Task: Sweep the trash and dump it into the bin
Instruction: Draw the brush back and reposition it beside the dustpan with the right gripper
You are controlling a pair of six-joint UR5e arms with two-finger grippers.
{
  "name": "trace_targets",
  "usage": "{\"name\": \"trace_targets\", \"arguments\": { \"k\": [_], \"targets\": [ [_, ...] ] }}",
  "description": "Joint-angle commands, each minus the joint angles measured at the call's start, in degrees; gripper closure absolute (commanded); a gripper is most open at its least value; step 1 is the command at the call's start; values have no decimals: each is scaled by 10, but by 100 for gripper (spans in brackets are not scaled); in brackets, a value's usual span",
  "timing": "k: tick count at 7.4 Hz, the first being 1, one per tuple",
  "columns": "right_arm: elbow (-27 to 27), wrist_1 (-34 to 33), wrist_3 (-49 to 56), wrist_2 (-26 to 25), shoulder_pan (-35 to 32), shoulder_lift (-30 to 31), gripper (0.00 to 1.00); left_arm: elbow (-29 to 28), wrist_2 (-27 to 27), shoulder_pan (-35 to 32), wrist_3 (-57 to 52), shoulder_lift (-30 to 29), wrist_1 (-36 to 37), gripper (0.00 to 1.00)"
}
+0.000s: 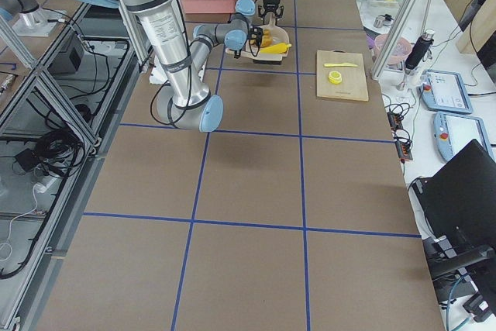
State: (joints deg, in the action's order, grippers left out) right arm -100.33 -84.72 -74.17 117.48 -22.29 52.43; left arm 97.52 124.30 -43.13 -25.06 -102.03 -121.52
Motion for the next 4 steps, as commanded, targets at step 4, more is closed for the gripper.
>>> {"name": "trace_targets", "arguments": {
  "k": [4],
  "targets": [
    [121, -95, 124, -28, 1, -113, 100, 6, 14, -5, -1, 12, 1, 62]
  ]
}}
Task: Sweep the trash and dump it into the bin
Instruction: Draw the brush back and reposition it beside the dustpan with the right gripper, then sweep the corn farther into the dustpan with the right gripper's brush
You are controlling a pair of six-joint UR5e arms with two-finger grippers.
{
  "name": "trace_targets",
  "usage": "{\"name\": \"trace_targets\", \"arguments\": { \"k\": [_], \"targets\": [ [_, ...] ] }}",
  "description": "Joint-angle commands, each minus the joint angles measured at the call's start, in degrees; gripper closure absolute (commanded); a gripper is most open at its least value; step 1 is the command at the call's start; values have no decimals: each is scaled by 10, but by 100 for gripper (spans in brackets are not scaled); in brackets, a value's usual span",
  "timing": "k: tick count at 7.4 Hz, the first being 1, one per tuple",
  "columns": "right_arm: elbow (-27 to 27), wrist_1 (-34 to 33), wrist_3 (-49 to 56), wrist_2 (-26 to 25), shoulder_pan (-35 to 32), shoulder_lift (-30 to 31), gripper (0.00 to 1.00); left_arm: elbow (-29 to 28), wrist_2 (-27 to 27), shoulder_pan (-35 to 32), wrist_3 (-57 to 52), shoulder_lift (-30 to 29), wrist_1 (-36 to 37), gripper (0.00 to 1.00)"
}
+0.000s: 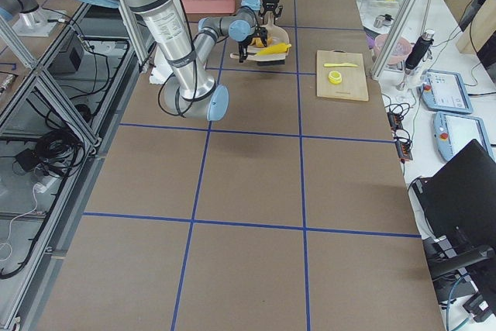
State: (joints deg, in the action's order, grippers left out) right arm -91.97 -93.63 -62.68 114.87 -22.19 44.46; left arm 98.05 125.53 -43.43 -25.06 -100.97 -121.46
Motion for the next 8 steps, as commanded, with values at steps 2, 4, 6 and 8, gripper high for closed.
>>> {"name": "trace_targets", "arguments": {
  "k": [2, 4, 6, 8],
  "targets": [
    [93, -5, 8, 3, 6, -81, 100, 3, 2, -2, 0, 2, 0, 71],
    [117, -1, 3, 4, 12, -103, 100, 2, 1, -2, 0, 2, 0, 80],
    [118, 44, -18, 17, 12, -108, 100, 3, 1, -2, 0, 2, 0, 84],
    [118, 105, -58, 27, 12, -108, 100, 2, -2, -2, 1, 2, 0, 86]
  ]
}}
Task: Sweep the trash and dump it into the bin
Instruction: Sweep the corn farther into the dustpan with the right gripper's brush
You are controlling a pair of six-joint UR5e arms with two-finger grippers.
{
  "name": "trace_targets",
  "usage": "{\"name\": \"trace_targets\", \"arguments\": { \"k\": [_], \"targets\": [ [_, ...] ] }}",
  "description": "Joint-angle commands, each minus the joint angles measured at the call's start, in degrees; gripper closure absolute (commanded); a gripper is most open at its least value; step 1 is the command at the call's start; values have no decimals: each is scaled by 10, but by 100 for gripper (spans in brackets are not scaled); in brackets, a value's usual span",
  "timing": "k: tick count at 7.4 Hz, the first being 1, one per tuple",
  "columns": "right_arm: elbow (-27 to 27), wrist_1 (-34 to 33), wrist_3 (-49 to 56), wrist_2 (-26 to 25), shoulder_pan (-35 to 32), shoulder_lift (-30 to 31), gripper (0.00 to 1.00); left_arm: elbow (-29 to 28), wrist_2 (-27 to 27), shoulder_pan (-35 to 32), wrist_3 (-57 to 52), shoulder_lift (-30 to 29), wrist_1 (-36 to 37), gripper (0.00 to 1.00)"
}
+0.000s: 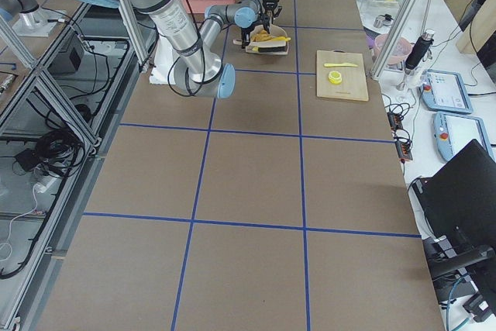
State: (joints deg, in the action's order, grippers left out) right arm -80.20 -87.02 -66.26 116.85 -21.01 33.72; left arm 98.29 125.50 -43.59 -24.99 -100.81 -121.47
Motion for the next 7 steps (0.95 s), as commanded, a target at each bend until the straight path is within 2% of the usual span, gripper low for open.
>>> {"name": "trace_targets", "arguments": {
  "k": [1, 7],
  "targets": [
    [0, 61, -34, 8, -1, -1, 100, 0, -3, 0, 1, 0, 0, 88],
    [1, 112, -69, 7, -3, 13, 100, 1, -3, 0, 6, 0, -2, 98]
  ]
}}
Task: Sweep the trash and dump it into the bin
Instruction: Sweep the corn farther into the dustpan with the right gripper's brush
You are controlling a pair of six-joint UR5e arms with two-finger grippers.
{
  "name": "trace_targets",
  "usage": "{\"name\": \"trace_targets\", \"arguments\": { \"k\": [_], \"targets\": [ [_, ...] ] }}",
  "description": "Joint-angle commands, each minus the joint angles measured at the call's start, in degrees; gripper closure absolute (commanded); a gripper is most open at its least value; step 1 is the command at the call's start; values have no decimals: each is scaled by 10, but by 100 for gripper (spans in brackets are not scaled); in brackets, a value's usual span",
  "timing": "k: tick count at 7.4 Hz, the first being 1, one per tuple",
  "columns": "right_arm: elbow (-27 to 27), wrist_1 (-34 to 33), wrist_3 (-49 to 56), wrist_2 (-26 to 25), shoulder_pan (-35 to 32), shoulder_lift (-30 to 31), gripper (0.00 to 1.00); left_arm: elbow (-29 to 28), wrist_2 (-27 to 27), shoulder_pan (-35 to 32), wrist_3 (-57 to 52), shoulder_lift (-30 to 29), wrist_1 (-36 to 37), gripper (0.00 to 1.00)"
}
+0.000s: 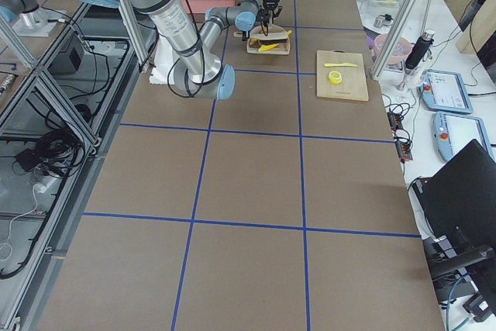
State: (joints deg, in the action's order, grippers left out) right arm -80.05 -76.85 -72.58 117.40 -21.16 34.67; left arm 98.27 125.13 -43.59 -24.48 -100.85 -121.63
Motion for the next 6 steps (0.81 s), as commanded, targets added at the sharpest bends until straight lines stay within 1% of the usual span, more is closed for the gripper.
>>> {"name": "trace_targets", "arguments": {
  "k": [1, 3, 6],
  "targets": [
    [-7, 8, 0, 5, -2, 11, 100, 1, 0, 0, 1, 0, 0, 99],
    [-40, 5, 0, 21, -9, 42, 100, 1, 0, 0, 1, 0, -3, 100],
    [-66, 4, 8, 27, -14, 79, 100, 1, -1, -1, 1, 1, -16, 100]
  ]
}}
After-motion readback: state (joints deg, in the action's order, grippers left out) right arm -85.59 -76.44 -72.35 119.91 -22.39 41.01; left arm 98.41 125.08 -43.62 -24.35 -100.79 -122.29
